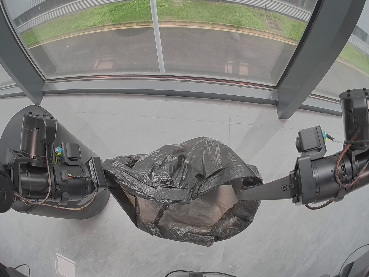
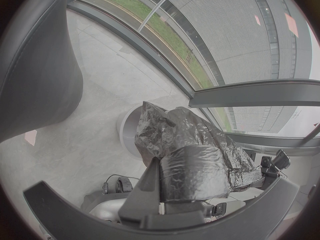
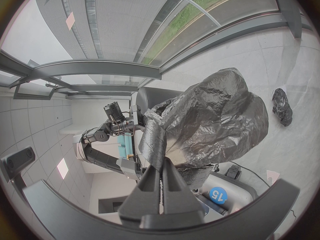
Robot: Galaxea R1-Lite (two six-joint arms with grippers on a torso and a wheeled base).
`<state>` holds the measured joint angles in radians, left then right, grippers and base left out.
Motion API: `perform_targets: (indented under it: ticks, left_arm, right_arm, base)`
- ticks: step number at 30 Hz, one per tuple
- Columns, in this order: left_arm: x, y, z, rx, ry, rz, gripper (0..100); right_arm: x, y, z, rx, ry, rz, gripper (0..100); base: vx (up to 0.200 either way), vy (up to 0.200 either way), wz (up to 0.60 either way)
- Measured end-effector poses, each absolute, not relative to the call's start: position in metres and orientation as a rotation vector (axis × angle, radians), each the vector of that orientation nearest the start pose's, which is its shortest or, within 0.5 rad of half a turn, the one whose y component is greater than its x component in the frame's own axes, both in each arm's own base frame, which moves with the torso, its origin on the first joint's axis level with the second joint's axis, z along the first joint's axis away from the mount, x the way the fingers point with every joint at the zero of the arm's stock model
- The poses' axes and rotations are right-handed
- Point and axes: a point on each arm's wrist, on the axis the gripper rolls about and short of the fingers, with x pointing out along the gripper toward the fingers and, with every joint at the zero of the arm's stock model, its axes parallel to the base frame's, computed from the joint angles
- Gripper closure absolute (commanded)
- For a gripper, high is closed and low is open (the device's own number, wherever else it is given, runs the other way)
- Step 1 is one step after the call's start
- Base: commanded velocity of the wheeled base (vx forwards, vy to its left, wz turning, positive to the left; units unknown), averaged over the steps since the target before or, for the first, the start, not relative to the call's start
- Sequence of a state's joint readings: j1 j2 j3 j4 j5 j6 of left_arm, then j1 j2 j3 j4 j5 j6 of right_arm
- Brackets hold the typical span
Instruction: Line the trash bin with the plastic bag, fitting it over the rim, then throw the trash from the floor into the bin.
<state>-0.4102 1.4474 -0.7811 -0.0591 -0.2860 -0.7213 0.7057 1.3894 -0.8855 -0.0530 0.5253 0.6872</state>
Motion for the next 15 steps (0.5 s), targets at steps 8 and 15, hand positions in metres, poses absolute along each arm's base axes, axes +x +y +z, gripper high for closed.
perform_targets:
  ticks: [8, 15]
  left_arm:
    - [0.195, -0.098, 0.199, -0.624, 0.875, -0.424, 100]
    - [0.190, -0.098, 0.198, -0.622, 0.888, -0.427, 100]
  right_arm:
    - [0.159, 0.153, 0.236, 0.561, 0.884, 1.023, 100]
    - [0.157, 0.156, 0.234, 0.555, 0.899, 1.036, 100]
  base:
    - [0.000, 0.000, 0.00]
    - [0.000, 0.000, 0.00]
